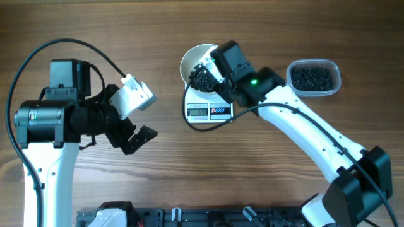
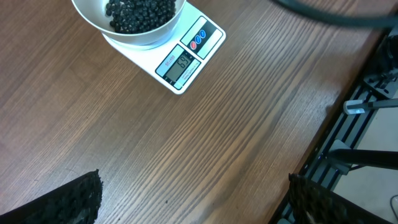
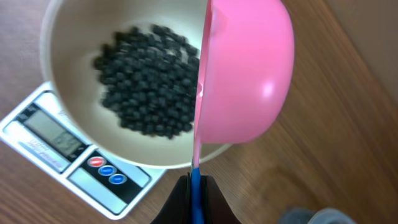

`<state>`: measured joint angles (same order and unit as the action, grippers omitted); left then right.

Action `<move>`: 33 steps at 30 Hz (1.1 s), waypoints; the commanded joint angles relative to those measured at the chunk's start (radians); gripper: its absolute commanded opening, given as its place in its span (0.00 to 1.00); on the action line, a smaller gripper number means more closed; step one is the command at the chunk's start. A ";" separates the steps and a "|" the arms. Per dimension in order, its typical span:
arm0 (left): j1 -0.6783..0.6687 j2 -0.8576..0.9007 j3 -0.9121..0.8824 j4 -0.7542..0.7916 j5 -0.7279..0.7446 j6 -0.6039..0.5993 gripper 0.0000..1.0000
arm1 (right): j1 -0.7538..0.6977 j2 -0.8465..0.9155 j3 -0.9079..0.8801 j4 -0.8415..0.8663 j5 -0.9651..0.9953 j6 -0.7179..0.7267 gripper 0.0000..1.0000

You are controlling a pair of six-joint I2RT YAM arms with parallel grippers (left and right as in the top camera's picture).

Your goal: Scoop item into bowl and weigh 150g on scale

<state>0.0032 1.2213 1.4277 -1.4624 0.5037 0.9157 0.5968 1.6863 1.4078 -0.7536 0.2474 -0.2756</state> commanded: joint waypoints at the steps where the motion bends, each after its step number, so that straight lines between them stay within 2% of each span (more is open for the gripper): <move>1: 0.005 0.004 -0.005 0.000 0.023 0.019 1.00 | -0.117 -0.001 0.113 -0.124 0.033 0.131 0.04; 4: 0.005 0.004 -0.005 0.000 0.023 0.020 1.00 | -0.275 -0.019 0.160 -0.266 0.014 0.130 0.04; 8: 0.005 0.004 -0.005 0.000 0.023 0.020 1.00 | -0.460 -0.021 0.150 -0.424 -0.037 0.005 0.04; 12: 0.005 0.004 -0.005 0.000 0.023 0.019 1.00 | -0.631 -0.014 0.148 -0.448 -0.066 -0.016 0.04; 14: 0.005 0.004 -0.005 0.000 0.023 0.020 1.00 | -0.669 0.014 0.148 -0.452 -0.066 -0.036 0.04; 17: 0.005 0.004 -0.005 0.000 0.023 0.020 1.00 | -0.675 0.091 0.139 -0.455 -0.043 -0.038 0.04; 24: 0.005 0.004 -0.005 0.000 0.023 0.020 1.00 | -0.675 0.221 0.139 -0.389 0.182 0.014 0.04; 33: 0.005 0.004 -0.005 0.000 0.023 0.020 1.00 | -0.631 0.329 0.138 -0.391 0.168 -0.024 0.04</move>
<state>0.0029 1.2213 1.4277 -1.4620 0.5037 0.9157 -0.0593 1.9629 1.5467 -1.1412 0.4160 -0.2821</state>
